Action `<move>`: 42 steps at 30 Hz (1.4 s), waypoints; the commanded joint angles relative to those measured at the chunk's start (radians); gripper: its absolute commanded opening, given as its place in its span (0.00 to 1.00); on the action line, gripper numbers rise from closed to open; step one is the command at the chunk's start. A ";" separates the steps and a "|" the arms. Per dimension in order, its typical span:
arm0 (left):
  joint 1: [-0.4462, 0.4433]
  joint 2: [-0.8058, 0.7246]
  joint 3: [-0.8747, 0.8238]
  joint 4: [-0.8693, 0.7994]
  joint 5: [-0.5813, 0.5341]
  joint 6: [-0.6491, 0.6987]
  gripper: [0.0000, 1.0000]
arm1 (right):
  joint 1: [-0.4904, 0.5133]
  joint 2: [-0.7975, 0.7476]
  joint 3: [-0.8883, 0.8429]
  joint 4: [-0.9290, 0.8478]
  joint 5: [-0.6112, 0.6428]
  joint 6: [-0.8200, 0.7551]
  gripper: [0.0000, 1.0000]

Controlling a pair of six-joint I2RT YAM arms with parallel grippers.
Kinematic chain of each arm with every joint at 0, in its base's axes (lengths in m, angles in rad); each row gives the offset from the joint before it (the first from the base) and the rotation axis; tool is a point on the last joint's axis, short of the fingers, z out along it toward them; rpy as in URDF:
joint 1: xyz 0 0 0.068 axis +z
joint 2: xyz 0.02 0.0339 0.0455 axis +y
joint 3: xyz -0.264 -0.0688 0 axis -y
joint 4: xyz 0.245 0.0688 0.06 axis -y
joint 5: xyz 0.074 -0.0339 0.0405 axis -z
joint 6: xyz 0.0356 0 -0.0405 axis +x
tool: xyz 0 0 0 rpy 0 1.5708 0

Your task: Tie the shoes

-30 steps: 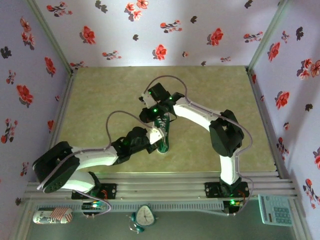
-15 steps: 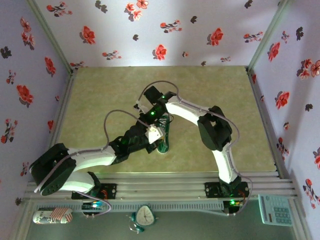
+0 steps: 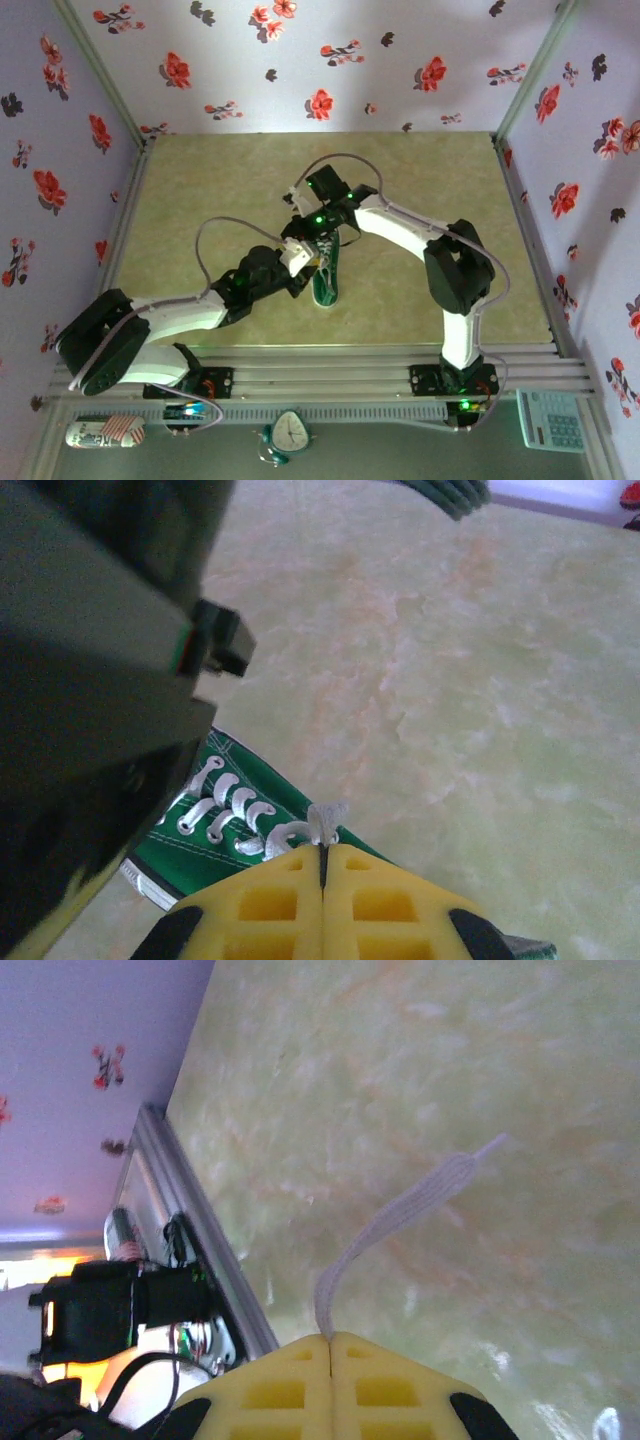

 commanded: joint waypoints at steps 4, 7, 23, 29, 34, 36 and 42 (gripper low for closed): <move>0.035 -0.017 -0.035 0.111 -0.006 -0.105 0.00 | -0.019 -0.076 -0.081 0.076 0.118 0.069 0.00; 0.052 -0.031 -0.056 0.159 0.016 -0.136 0.00 | -0.022 -0.100 -0.107 0.084 0.168 0.072 0.00; 0.086 0.067 -0.097 0.490 0.213 -0.078 0.00 | -0.051 -0.081 -0.184 0.258 0.078 0.239 0.00; 0.100 0.121 -0.084 0.503 0.232 0.039 0.00 | -0.072 -0.088 -0.197 0.290 0.015 0.293 0.00; 0.121 0.166 -0.061 0.500 0.232 0.078 0.00 | -0.073 -0.088 -0.198 0.300 -0.055 0.319 0.00; 0.123 0.178 -0.049 0.497 0.234 0.086 0.00 | -0.073 -0.088 -0.198 0.297 -0.080 0.322 0.00; 0.125 0.194 -0.039 0.504 0.244 0.082 0.00 | -0.074 -0.112 -0.224 0.354 -0.141 0.365 0.00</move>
